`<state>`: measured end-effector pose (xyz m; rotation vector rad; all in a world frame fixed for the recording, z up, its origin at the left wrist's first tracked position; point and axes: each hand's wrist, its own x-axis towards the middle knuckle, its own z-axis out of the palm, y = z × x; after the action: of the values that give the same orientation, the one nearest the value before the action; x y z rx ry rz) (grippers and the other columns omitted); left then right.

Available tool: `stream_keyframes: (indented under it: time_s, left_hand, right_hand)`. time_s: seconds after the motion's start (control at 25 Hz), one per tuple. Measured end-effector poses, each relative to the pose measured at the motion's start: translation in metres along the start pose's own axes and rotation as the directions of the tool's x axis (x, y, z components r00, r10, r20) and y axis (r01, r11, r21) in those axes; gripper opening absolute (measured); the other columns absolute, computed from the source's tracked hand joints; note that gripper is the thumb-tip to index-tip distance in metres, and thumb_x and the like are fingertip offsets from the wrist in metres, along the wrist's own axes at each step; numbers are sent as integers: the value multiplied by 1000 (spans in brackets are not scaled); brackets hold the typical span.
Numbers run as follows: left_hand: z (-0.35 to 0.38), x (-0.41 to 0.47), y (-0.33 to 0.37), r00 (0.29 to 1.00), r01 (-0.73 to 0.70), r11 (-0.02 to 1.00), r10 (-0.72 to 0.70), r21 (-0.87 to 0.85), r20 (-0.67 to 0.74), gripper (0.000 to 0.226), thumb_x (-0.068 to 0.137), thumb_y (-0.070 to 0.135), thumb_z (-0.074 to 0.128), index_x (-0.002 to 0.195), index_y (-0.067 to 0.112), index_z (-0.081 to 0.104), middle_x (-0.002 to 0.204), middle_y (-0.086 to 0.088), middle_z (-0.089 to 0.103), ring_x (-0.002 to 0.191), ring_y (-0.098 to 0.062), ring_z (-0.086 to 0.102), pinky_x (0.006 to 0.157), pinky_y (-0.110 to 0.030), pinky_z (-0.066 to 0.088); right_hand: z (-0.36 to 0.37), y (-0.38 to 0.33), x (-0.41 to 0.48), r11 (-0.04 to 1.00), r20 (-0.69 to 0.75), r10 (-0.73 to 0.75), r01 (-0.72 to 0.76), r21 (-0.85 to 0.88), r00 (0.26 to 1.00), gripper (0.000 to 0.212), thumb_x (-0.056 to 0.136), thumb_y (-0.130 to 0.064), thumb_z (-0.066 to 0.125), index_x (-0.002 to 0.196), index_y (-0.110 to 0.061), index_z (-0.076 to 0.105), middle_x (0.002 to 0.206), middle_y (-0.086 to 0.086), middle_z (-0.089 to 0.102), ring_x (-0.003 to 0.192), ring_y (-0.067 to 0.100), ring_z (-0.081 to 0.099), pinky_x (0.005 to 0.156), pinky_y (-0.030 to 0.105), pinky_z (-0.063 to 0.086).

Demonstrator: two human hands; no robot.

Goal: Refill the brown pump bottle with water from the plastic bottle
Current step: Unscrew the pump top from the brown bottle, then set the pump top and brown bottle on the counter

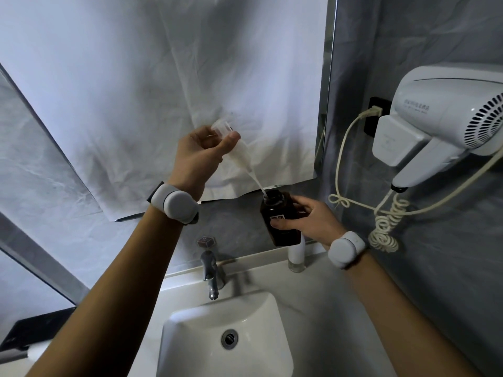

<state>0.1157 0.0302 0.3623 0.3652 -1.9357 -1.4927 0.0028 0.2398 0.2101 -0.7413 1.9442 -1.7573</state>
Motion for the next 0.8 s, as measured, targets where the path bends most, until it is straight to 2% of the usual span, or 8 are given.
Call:
stream_keyframes:
  time_s: [0.2,0.28,0.36,0.48,0.56,0.64,0.72,0.8]
  left_hand:
    - [-7,-1,-3,1000,5,1000,-5,-8,-25,22,91,28,80,108,15,77,107,-6,82,87,-9,69,64,-16,49]
    - [-8,-2,-8,1000,10,1000,-10,-6,-21,21,90,28,81,107,16,77,104,-4,83,84,-8,70,62,-14,49]
    - [-6,-4,-16,1000,30,999,-30,17,-2,28,91,26,80,112,9,75,102,-3,82,83,-7,70,59,-12,49]
    - [2,-11,-34,997,68,995,-70,76,32,33,92,22,79,117,2,73,109,-16,80,85,-12,69,60,-13,49]
    - [6,-17,-47,992,76,992,-85,96,96,32,93,19,78,119,1,72,113,-21,78,88,-17,69,63,-16,50]
    - [13,-23,-65,975,95,986,-120,134,187,32,94,17,76,122,3,70,115,-19,77,94,-20,73,76,-21,57]
    - [20,-28,-84,955,129,978,-168,167,246,27,96,16,73,121,6,70,113,-15,77,95,-17,74,90,-32,59]
    - [29,-32,-104,930,173,969,-219,176,294,20,97,14,71,117,9,70,108,-13,77,87,-11,73,89,-35,58]
  right_hand:
    - [-4,8,-1,1000,-6,20,-20,-15,1000,56,59,-20,101,101,-46,75,102,-18,82,95,-3,76,72,12,59]
    - [-6,12,-2,999,-7,33,-33,-13,999,54,60,-20,101,101,-45,75,103,-16,82,96,0,76,77,16,60]
    - [-7,16,-4,999,5,49,-49,-20,999,54,62,-18,100,102,-44,74,103,-14,82,97,1,76,81,21,61]
    - [-10,26,-7,998,12,66,-66,-5,998,53,65,-10,98,98,-42,72,89,-27,80,87,-10,74,69,11,58]
    - [-12,33,-12,997,9,73,-73,-7,997,56,66,-6,97,100,-41,70,85,-31,78,85,-15,72,68,7,55]
    - [-15,45,-18,995,15,96,-96,-8,995,58,66,-7,97,110,-36,72,93,-24,80,92,-11,73,75,10,57]
    - [-17,56,-25,992,4,127,-127,2,992,66,64,-12,99,122,-29,73,110,-10,81,106,2,74,90,24,59]
    - [-19,67,-33,987,-19,160,-159,4,987,67,56,-25,102,116,-38,75,114,-7,81,111,8,74,99,33,57]
